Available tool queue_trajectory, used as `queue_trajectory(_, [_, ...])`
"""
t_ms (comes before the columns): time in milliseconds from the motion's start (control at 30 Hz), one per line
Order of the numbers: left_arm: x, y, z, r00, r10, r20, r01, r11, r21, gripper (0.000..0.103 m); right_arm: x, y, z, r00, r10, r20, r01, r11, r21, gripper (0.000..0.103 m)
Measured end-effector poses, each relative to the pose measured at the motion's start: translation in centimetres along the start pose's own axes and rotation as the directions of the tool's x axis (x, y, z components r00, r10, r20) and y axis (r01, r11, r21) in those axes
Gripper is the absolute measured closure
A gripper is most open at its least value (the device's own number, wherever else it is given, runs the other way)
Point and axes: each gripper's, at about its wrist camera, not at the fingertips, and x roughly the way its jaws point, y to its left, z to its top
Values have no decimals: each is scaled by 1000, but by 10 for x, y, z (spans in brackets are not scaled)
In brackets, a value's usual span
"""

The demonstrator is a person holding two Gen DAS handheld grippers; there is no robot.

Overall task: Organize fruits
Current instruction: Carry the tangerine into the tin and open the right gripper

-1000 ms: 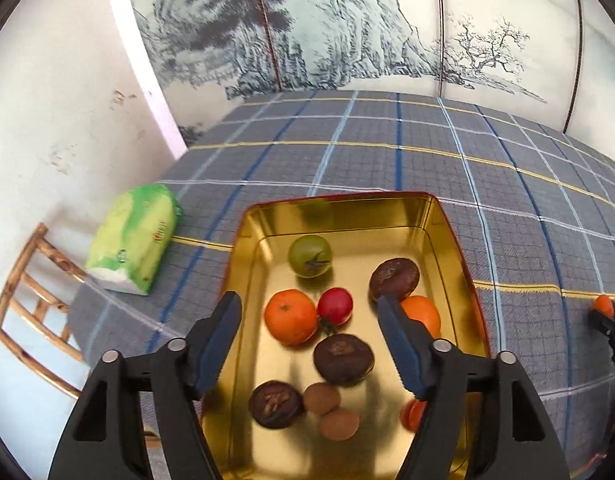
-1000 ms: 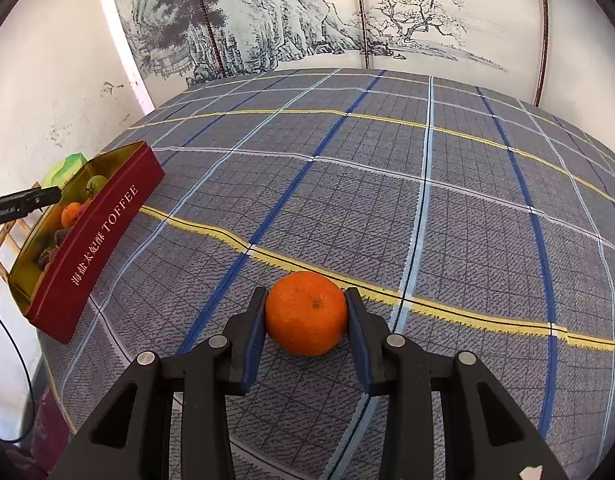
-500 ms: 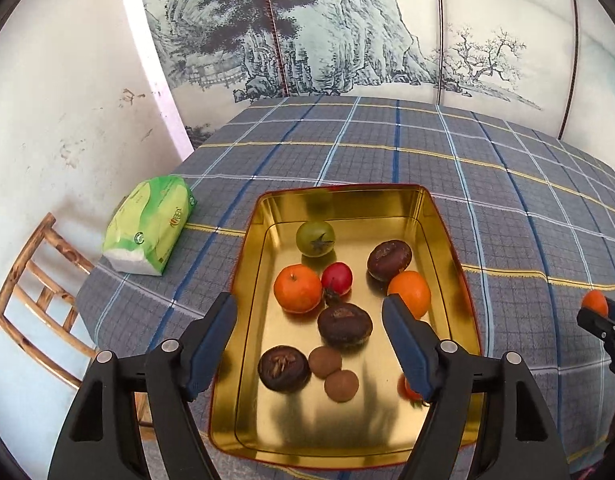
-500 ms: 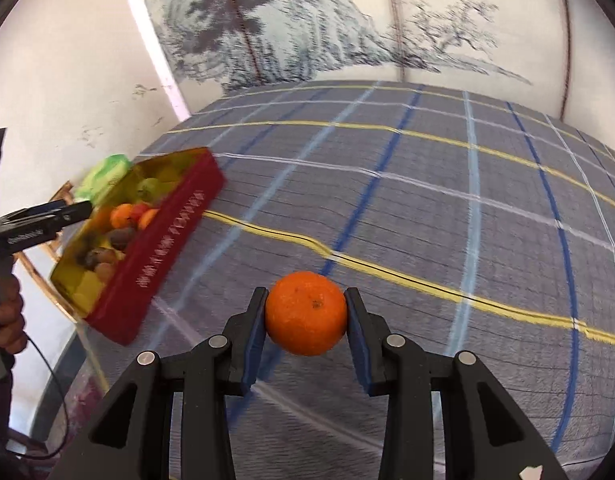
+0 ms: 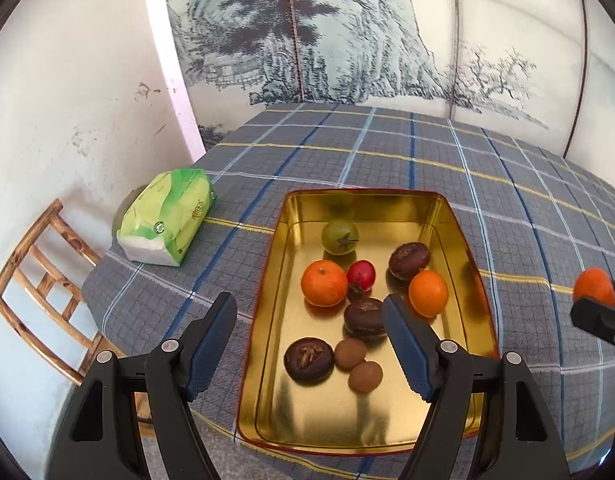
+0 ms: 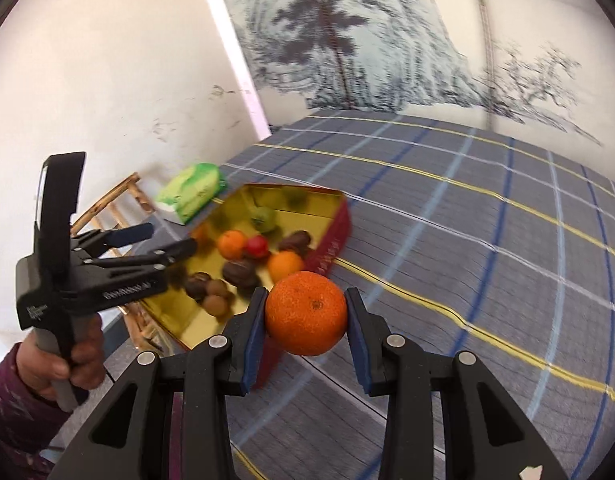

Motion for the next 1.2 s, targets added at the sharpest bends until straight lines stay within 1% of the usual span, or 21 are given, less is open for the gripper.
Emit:
queue_trajectory(100, [0, 8, -2, 1000, -8, 15, 8, 1000, -27, 27, 10, 11, 5, 1000, 22, -11, -22, 1000, -14, 68])
queue_trajectory(167, [-1, 13, -2, 1000, 0, 24, 1, 999, -34, 27, 17, 18, 8, 999, 34, -19, -34, 999, -22, 68])
queue_trajectory(267, [-1, 19, -3, 999, 6, 35, -5, 999, -38, 27, 29, 26, 12, 998, 49, -36, -50, 998, -31, 68])
queue_trajectory(500, [2, 34, -3, 1000, -6, 20, 7, 999, -52, 27, 60, 46, 16, 994, 72, -80, -77, 996, -53, 68])
queue_trajectory(600, [0, 35, -2, 999, 11, 46, -9, 999, -38, 27, 72, 52, 17, 992, 78, -94, -84, 995, -61, 68])
queue_trajectory(800, [-6, 41, -1, 997, 21, 79, -18, 999, -32, 27, 93, 62, 16, 990, 75, -118, -83, 994, -68, 68])
queue_trajectory(933, [-6, 44, 0, 997, 30, 78, -27, 999, -34, 26, 104, 67, 13, 989, 67, -134, -78, 994, -80, 68])
queue_trajectory(1033, [-6, 45, 0, 996, 48, 79, -46, 999, -29, 24, 111, 68, 10, 987, 63, -148, -76, 994, -83, 67])
queue_trajectory(1200, [-7, 46, 2, 995, 55, 89, -53, 998, -24, 19, 120, 66, 7, 984, 57, -166, -70, 995, -75, 67])
